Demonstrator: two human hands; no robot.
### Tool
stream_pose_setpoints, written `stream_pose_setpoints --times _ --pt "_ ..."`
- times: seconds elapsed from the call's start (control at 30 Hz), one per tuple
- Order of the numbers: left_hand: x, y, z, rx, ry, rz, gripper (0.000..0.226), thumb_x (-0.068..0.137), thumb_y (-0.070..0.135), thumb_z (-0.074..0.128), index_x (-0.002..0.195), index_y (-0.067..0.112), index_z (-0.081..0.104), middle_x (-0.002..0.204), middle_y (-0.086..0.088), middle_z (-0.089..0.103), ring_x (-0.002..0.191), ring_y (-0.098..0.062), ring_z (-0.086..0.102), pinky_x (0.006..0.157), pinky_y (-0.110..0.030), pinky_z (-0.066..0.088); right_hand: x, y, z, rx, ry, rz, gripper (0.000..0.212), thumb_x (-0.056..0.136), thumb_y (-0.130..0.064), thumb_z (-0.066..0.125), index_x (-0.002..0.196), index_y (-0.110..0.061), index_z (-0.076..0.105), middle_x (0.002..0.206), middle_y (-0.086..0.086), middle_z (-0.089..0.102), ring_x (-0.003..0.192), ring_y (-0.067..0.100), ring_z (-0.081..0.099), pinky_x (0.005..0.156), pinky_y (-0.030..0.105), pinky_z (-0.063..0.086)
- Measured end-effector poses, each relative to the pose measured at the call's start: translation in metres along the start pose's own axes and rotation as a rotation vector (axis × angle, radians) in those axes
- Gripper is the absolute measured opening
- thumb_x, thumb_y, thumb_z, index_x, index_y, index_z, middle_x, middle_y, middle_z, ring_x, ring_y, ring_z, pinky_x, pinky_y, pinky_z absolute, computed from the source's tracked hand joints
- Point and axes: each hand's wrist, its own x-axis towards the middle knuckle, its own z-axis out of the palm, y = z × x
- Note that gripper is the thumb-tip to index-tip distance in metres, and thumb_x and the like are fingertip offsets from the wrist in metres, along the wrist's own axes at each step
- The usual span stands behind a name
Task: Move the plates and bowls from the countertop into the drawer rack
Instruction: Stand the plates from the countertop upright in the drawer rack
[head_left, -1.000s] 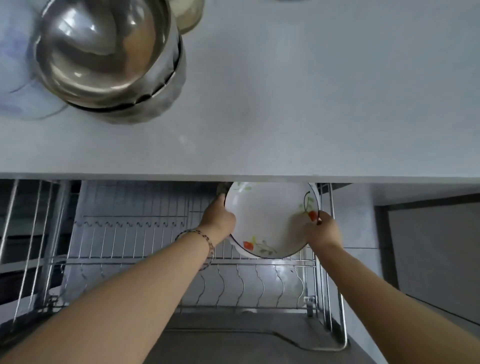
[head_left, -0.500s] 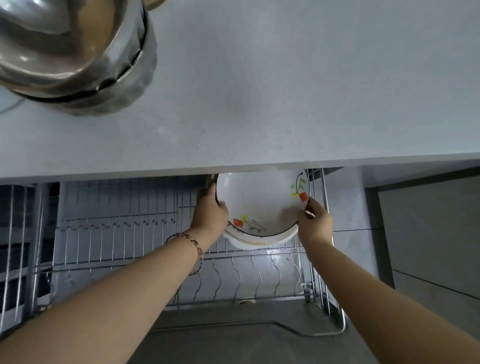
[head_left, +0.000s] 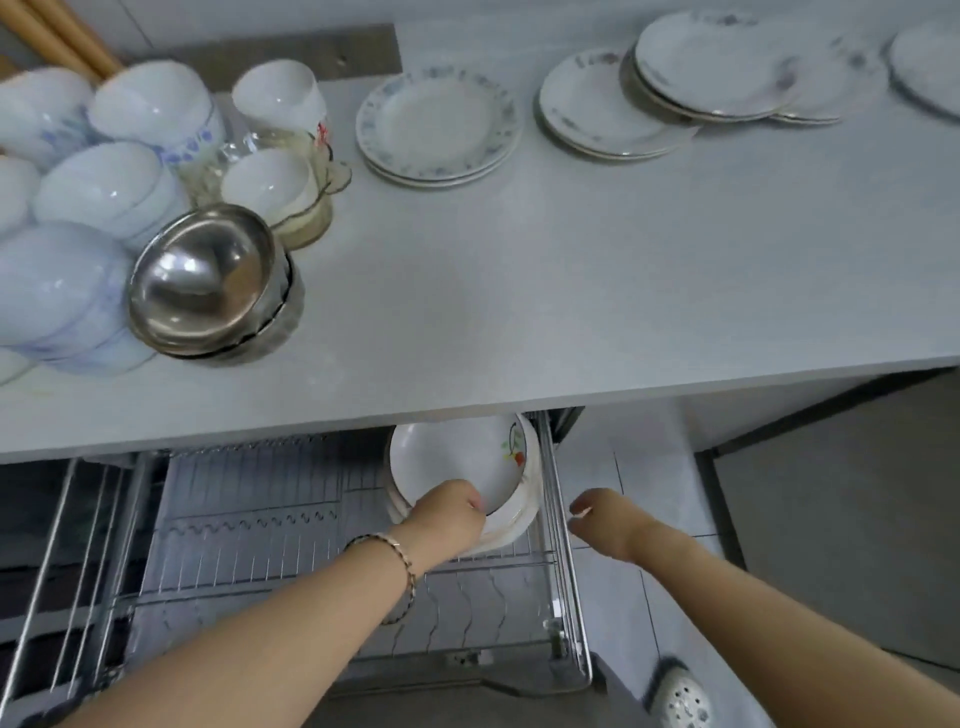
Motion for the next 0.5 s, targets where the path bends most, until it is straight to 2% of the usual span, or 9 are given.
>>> stream_pose_setpoints --times 0.07,0.17,0.23,0.3,0.4,0.5 --pt "-0.018 0.04 0.006 0.006 -0.014 0.021 0.028 0.092 0.009 0.038 0.103 0.017 0.062 0.104 -0.006 0.057 0.101 -0.023 0.055 0.097 -0.027 0.041 -0.027 0.023 -0.03 -0.071 0.033 -0.036 0.042 0.097 -0.024 0.043 0.136 -0.01 0.046 0.141 0.01 0.048 0.129 0.026 0.047 0.105 0.027 0.037" --pt "-0.045 0.109 0.02 0.056 0.005 0.127 0.02 0.092 0.004 0.039 0.094 0.012 0.058 0.098 -0.01 0.052 0.091 -0.018 0.049 0.079 -0.022 0.039 -0.064 0.064 -0.081 -0.161 0.114 -0.072 0.041 0.097 -0.023 0.039 0.135 -0.009 0.046 0.14 0.011 0.049 0.128 0.027 0.047 0.104 0.029 0.038" --pt "-0.061 0.158 0.03 0.102 0.036 0.165 0.018 0.092 0.006 0.042 0.096 0.013 0.058 0.098 -0.01 0.052 0.09 -0.017 0.047 0.079 -0.025 0.042 -0.085 0.089 -0.117 -0.213 0.152 -0.1 0.039 0.097 -0.023 0.038 0.13 -0.005 0.05 0.136 0.013 0.053 0.124 0.028 0.051 0.103 0.031 0.041" --pt "-0.071 0.204 0.038 0.134 0.065 0.195 0.021 0.093 0.01 0.044 0.104 0.01 0.061 0.105 -0.012 0.057 0.097 -0.019 0.053 0.09 -0.029 0.045 -0.104 0.111 -0.154 -0.262 0.181 -0.117 0.04 0.098 -0.023 0.038 0.13 -0.003 0.051 0.136 0.013 0.053 0.125 0.028 0.05 0.105 0.032 0.041" --pt "-0.077 0.267 0.042 0.139 0.109 0.219 0.031 0.094 0.013 0.042 0.12 0.007 0.058 0.128 -0.01 0.057 0.119 -0.026 0.054 0.097 -0.028 0.042 -0.126 0.133 -0.208 -0.274 0.24 -0.139 0.042 0.098 -0.023 0.038 0.134 -0.005 0.048 0.141 0.011 0.049 0.13 0.026 0.046 0.109 0.031 0.037" --pt "-0.08 0.322 0.039 0.099 0.141 0.277 0.033 0.094 0.011 0.043 0.123 0.006 0.057 0.131 -0.011 0.056 0.121 -0.026 0.053 0.098 -0.029 0.042 -0.14 0.149 -0.259 -0.204 0.336 -0.145 0.041 0.096 -0.023 0.041 0.134 -0.01 0.048 0.14 0.009 0.049 0.129 0.025 0.047 0.105 0.028 0.037"
